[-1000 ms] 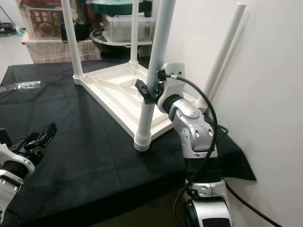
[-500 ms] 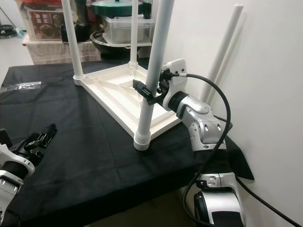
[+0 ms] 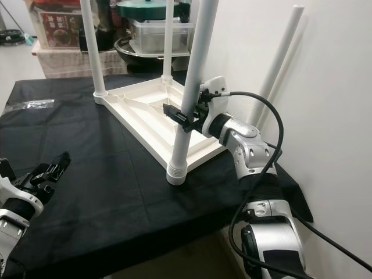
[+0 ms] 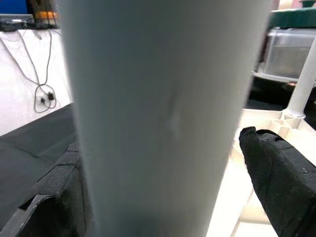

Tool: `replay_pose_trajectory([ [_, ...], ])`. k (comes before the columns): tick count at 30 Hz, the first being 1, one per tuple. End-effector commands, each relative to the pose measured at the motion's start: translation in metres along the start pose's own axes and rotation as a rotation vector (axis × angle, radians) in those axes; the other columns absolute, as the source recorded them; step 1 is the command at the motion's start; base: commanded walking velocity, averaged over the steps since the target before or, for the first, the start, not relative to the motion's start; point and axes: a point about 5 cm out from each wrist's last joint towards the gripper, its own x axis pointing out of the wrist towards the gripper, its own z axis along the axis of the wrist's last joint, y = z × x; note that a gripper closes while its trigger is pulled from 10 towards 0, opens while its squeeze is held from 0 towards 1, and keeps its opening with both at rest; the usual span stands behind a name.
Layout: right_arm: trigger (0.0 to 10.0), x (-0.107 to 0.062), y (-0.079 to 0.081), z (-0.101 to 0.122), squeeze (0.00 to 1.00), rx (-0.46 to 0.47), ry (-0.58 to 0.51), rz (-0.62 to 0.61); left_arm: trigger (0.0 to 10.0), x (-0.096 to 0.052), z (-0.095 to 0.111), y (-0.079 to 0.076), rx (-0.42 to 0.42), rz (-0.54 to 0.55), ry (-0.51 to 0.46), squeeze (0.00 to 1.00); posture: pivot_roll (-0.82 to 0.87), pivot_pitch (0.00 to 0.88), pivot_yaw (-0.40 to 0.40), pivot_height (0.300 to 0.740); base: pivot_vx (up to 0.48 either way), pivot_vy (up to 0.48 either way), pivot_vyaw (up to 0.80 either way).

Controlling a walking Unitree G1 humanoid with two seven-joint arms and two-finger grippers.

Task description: Building children table

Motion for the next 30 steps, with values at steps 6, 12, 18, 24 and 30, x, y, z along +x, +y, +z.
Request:
replay_pose_trajectory([
  [6, 10.0, -0.004, -0.009, 0.000, 0.00, 0.020, -0.003, 0.103, 10.0, -0.001, 0.000, 0.001, 0.018, 0.006, 0.009, 0.00, -0.01, 0.000, -0.085, 0.740, 0.000, 0.000, 0.00],
  [12, 10.0, -0.003, -0.011, -0.003, 0.00, 0.029, 0.002, 0.160, 10.0, -0.002, 0.000, 0.000, 0.019, 0.004, 0.009, 0.00, 0.00, 0.000, -0.087, 0.740, 0.000, 0.000, 0.00],
  [18, 10.0, 0.000, -0.010, -0.008, 0.00, 0.024, 0.017, 0.212, 10.0, -0.003, 0.001, 0.001, 0.020, 0.004, 0.008, 0.00, 0.01, 0.000, -0.092, 0.740, 0.000, 0.000, 0.00],
  [24, 10.0, 0.005, -0.008, -0.009, 0.00, 0.020, 0.010, 0.251, 10.0, -0.003, 0.000, 0.000, 0.020, 0.004, 0.007, 0.00, 0.01, 0.000, -0.095, 0.740, 0.000, 0.000, 0.00],
  [30, 10.0, 0.006, -0.007, -0.010, 0.00, -0.002, 0.008, 0.271, 10.0, -0.004, 0.000, 0.000, 0.019, 0.004, 0.007, 0.00, 0.01, 0.000, -0.100, 0.740, 0.000, 0.000, 0.00],
])
